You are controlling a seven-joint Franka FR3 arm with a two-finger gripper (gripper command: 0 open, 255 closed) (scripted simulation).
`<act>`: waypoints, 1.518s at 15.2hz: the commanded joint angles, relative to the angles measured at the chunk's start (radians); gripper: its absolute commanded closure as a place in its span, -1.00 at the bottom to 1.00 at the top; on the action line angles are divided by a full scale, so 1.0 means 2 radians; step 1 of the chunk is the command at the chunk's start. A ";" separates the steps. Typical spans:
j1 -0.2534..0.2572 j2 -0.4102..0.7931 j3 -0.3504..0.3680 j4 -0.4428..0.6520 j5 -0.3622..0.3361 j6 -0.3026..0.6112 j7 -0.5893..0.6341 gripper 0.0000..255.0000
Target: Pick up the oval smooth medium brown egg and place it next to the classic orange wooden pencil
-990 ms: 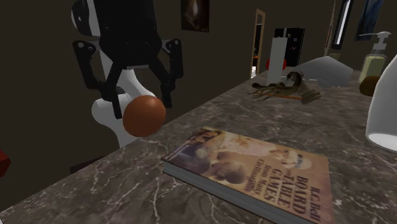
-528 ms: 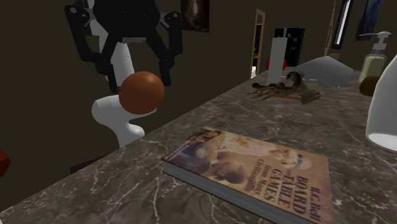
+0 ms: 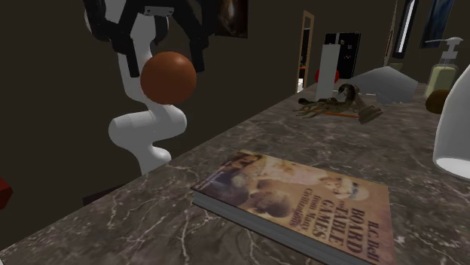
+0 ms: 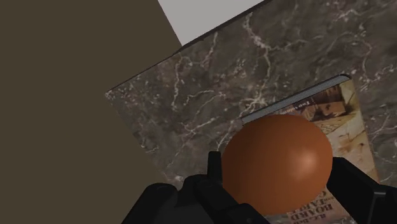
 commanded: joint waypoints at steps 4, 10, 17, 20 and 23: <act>0.019 -0.010 0.041 -0.007 0.000 -0.002 0.059 1.00; 0.043 -0.005 0.092 -0.002 0.002 -0.002 0.134 1.00; 0.071 0.026 0.152 0.031 -0.001 -0.005 0.222 1.00; 0.084 0.048 0.178 0.055 -0.006 -0.009 0.260 1.00; 0.098 0.076 0.203 0.086 -0.015 -0.015 0.299 1.00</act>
